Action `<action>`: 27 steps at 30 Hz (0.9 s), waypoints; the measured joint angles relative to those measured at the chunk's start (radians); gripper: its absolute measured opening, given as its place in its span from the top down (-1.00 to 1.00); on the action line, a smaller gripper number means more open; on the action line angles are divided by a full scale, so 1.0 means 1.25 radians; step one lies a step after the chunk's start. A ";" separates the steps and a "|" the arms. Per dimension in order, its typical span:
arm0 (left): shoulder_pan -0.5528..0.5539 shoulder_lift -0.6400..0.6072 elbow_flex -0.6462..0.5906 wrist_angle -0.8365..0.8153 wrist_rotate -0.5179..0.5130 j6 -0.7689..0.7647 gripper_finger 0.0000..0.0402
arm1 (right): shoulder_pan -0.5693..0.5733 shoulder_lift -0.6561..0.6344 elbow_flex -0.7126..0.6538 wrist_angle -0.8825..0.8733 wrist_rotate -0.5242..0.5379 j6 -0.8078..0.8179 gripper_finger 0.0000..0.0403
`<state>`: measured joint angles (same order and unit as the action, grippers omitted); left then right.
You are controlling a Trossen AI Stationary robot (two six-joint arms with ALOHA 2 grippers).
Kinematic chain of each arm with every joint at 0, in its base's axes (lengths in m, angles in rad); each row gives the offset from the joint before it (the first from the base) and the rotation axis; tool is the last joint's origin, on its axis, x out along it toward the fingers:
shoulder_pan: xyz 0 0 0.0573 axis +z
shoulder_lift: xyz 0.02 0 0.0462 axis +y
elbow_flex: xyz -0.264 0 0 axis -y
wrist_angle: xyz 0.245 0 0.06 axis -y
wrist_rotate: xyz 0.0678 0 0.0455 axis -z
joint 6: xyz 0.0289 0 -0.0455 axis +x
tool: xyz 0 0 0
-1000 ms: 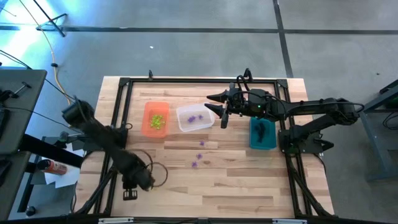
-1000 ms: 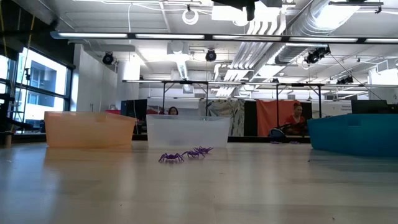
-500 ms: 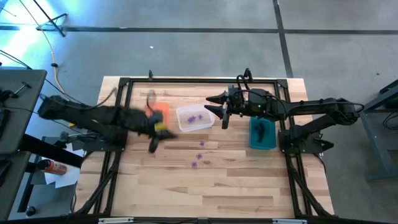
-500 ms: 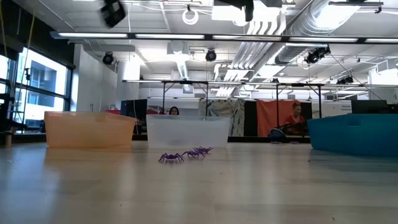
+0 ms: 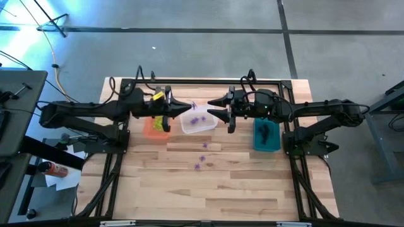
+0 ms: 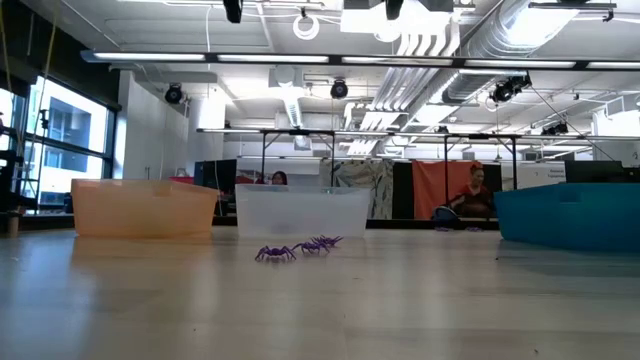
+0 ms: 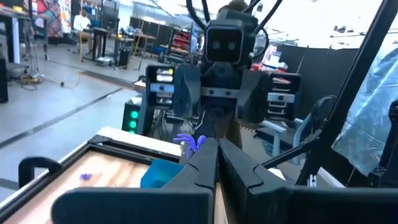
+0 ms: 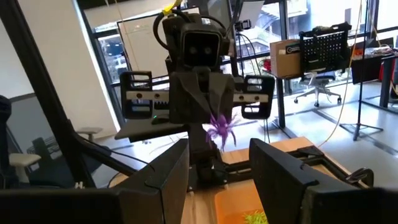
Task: Sort Halloween decoration
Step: Put the purple spider toy into the transparent bin
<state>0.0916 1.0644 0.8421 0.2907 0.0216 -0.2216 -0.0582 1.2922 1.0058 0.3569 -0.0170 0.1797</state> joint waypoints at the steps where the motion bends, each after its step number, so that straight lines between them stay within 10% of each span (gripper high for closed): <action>1: 0.000 0.004 0.000 0.000 0.000 -0.004 1.00 | 0.000 0.000 0.000 0.000 0.000 -0.002 0.18; 11: 0.064 0.069 0.092 -0.176 -0.058 0.026 1.00 | -0.006 0.000 0.000 0.006 0.006 -0.004 0.18; 27: 0.186 0.490 0.160 -0.435 0.065 -0.077 1.00 | -0.022 0.000 0.000 0.009 0.017 0.003 0.18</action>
<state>0.3244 1.6770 1.0424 -0.2526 0.1028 -0.3178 -0.0853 1.2922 1.0058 0.3676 0.0044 0.1833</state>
